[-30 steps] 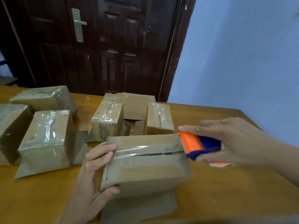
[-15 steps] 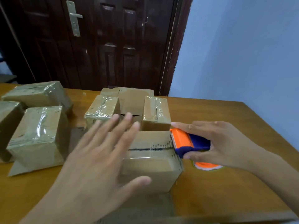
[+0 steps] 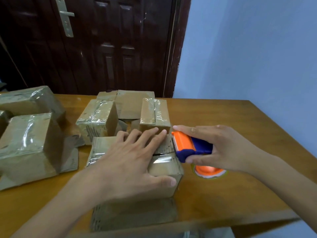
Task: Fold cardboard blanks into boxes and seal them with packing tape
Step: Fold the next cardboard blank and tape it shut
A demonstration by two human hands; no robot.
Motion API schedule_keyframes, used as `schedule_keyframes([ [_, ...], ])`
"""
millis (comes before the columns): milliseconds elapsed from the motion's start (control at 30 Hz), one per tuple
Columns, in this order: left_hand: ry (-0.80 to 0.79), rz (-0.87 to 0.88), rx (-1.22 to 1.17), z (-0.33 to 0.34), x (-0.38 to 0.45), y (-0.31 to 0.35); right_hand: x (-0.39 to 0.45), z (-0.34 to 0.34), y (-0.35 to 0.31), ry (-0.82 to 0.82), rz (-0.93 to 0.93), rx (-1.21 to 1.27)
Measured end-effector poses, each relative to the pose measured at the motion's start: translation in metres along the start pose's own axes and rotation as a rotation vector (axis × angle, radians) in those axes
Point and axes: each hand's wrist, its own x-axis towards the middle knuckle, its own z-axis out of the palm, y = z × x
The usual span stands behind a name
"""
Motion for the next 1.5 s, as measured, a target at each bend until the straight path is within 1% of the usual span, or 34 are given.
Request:
schedule_keyframes([
  [200,0.033,0.016,-0.029,0.002,-0.003,-0.001,-0.029,0.004,0.025,0.024,0.052,-0.057],
  [400,0.057,0.019,-0.004,0.002,-0.002,0.0,-0.024,0.019,0.03,0.006,0.057,-0.034],
  [533,0.079,0.012,0.015,0.003,0.0,0.001,-0.019,0.033,0.023,0.003,-0.014,-0.08],
  [633,0.094,0.008,0.023,0.004,0.003,0.001,-0.013,0.04,0.016,0.038,-0.043,-0.202],
  [800,0.108,0.03,0.032,0.007,0.001,-0.002,0.001,0.018,0.025,0.08,-0.146,-0.396],
  [833,0.113,0.035,0.04,0.007,0.001,-0.003,0.004,0.014,0.029,0.053,-0.189,-0.44],
  [900,0.12,0.042,0.049,0.008,0.0,-0.004,0.002,0.018,0.04,-0.05,-0.263,-0.516],
  [933,0.121,0.045,0.052,0.007,0.0,-0.005,-0.004,0.023,0.045,-0.091,-0.25,-0.514],
  [967,0.118,0.048,0.053,0.008,0.0,-0.005,-0.012,0.029,0.05,-0.097,-0.209,-0.484],
  [1067,0.128,0.053,0.047,0.009,0.0,-0.005,-0.037,0.037,0.059,-0.008,-0.033,-0.43],
  [1133,0.126,0.052,0.061,0.009,0.0,-0.005,-0.042,0.035,0.061,0.009,0.02,-0.472],
  [1233,0.118,0.053,0.078,0.009,0.001,-0.004,-0.043,0.046,0.06,0.068,0.049,-0.562],
  [1300,0.121,0.055,0.086,0.009,0.002,-0.004,-0.04,0.059,0.052,0.1,0.103,-0.597],
  [1433,0.12,0.053,0.077,0.01,0.002,-0.004,-0.035,0.087,0.028,0.22,0.246,-0.614],
  [1500,0.128,0.056,0.056,0.009,0.001,-0.004,-0.036,0.097,0.016,0.277,0.351,-0.564],
])
